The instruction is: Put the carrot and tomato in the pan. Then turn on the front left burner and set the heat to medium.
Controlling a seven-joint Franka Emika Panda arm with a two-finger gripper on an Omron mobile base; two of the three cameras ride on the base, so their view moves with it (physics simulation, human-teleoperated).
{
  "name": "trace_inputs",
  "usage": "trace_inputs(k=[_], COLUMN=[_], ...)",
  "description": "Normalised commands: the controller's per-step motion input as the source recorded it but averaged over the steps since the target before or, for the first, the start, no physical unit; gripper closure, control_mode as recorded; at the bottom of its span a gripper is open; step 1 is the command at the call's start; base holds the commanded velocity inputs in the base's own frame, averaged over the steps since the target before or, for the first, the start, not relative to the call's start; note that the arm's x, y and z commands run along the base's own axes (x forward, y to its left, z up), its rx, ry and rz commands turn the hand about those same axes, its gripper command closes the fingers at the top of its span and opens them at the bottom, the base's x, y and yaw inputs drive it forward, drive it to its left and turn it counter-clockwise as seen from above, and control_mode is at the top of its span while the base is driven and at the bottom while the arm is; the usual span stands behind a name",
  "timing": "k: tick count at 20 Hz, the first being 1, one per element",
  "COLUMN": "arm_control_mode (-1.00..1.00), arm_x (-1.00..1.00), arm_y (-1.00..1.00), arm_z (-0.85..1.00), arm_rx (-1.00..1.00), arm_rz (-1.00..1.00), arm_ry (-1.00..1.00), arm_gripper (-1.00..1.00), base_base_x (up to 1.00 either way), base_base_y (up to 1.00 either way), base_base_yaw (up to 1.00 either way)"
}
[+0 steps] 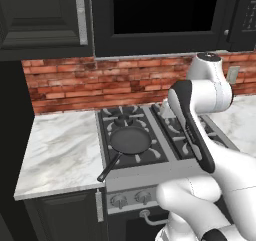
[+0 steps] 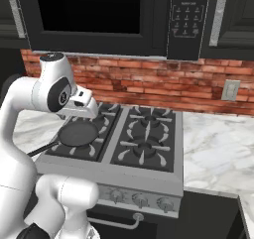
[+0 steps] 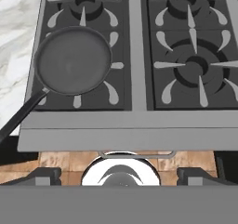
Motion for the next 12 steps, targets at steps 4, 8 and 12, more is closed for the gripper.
trace_inputs(k=[4,8,12], arm_control_mode=[-1.00,-1.00,-1.00], arm_x=[-0.06,0.00,0.00], arm_y=[0.00,0.00,0.00], arm_z=[-0.20,-0.18,-0.19], arm_rx=[0.00,0.00,0.00], arm_rz=[-0.04,-0.02,-0.01], arm_ry=[0.00,0.00,0.01], arm_gripper=[-1.00,-1.00,-1.00], base_base_x=[0.00,0.00,0.00], base_base_y=[0.00,0.00,0.00], base_base_yaw=[0.00,0.00,0.00])
